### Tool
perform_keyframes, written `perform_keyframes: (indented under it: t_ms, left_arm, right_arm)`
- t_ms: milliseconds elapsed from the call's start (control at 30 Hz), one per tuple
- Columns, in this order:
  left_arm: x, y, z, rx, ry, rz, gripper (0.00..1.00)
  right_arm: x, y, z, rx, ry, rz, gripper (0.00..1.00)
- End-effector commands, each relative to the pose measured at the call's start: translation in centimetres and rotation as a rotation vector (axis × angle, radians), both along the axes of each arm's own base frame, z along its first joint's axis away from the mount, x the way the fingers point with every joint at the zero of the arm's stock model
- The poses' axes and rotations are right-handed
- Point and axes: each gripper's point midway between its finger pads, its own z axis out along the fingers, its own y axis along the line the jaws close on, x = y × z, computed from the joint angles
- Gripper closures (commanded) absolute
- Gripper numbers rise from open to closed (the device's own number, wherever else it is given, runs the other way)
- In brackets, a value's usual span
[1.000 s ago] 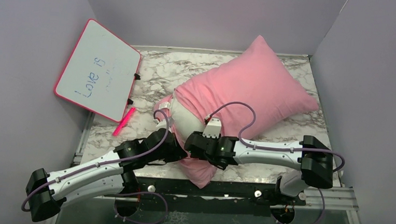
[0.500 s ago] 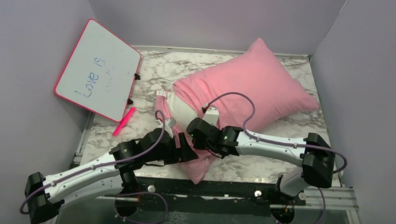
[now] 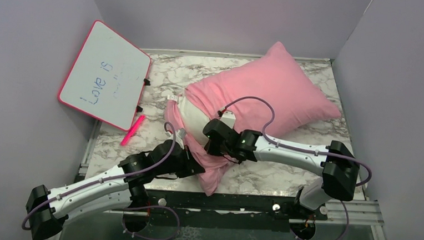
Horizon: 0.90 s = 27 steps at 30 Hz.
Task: Remove the pillowcase from the pillow
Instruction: Remove the pillow from the pillowcase.
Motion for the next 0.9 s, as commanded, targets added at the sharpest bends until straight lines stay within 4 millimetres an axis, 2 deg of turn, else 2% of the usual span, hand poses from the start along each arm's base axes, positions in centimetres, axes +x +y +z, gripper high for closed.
perform_keyframes:
  t_ms: [0,167,267,400,467,600,733,867]
  left_arm:
    - [-0.7,-0.1,0.5,-0.045,0.027,-0.004,1.0]
    - [-1.4,0.9,-0.1,-0.005,0.036,-0.021,1.0]
    - [-1.9,1.8,-0.9,0.046,0.046,-0.031,1.0]
    - [-2.1,2.6,-1.7,0.106,0.044,-0.043,1.0]
    - [-2.1,2.7,-2.3,0.126,0.047,-0.05,1.0]
    - [-2.6,3.1,-4.4,0.196,0.083,-0.079,1.0]
    - [-2.9,3.7,-6.0,0.258,0.102,-0.085,1.0]
    - [-3.1,4.3,-7.4,0.306,0.114,-0.077,1.0]
  right_arm:
    - [3.6,1.8,4.6,0.179,-0.058,-0.055,1.0]
    - [7.2,0.9,8.5,0.241,-0.126,-0.098,1.0]
    - [9.3,-0.6,10.9,0.219,-0.202,-0.159,0.99]
    - [11.4,-2.7,13.0,0.169,-0.262,-0.225,0.99]
    - [12.2,-2.5,14.8,0.222,-0.297,-0.196,1.0]
    - [13.3,-2.5,19.1,0.384,-0.336,-0.144,0.99]
    - [14.3,-3.0,23.0,0.47,-0.376,-0.121,0.99]
    - [13.9,-2.6,25.3,0.526,-0.377,-0.05,0.99]
